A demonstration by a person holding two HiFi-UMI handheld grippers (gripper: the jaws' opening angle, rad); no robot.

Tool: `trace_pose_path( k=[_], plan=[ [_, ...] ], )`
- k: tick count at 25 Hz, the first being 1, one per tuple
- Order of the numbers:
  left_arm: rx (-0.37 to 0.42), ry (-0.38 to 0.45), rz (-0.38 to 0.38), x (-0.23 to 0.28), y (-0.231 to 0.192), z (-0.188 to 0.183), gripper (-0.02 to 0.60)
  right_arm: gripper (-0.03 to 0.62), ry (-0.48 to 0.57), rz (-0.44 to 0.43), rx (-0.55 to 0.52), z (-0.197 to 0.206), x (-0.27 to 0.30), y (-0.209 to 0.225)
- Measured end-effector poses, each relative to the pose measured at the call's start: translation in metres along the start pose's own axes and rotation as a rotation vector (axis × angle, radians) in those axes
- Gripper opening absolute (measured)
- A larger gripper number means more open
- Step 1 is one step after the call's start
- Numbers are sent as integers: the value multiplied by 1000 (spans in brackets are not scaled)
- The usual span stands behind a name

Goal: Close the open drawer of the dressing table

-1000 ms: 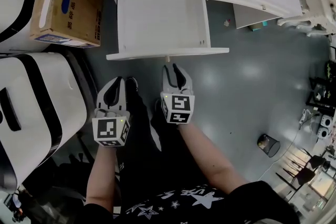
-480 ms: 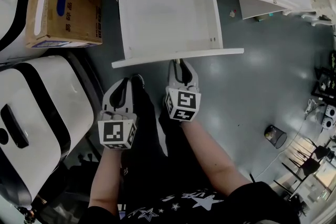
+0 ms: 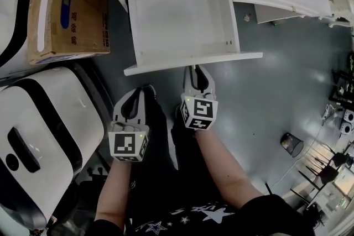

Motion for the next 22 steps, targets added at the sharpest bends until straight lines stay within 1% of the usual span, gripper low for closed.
trace_pose_path(
  k=[4, 9, 12, 14, 18, 22],
  plan=[
    [7, 4, 8, 16, -18, -7, 9, 86, 5, 27, 7, -14, 22, -3],
    [36, 21, 25, 37, -43, -27, 9, 87, 7, 48, 24, -27, 45, -7],
    [45, 28, 36, 48, -55, -35, 9, 87, 8, 62, 16, -31, 55, -9],
    [49, 33, 45, 55, -61, -42, 9, 87, 1, 76, 10, -36, 63, -11],
    [52, 28, 58, 70, -67, -48, 9, 91, -30, 100, 30, -47, 85, -13],
    [52, 22, 82, 82, -69, -52, 9, 87, -18, 90, -8, -57, 103, -13]
  ],
)
Point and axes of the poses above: the fingertips, and each gripper's own axes: x forward along the fingers, y to its right, z out of its underside, the point moved 8 cm from there along -x, backward along the fingers, and after that the axes turned 9 degrees about x, right-handed, at the moved point
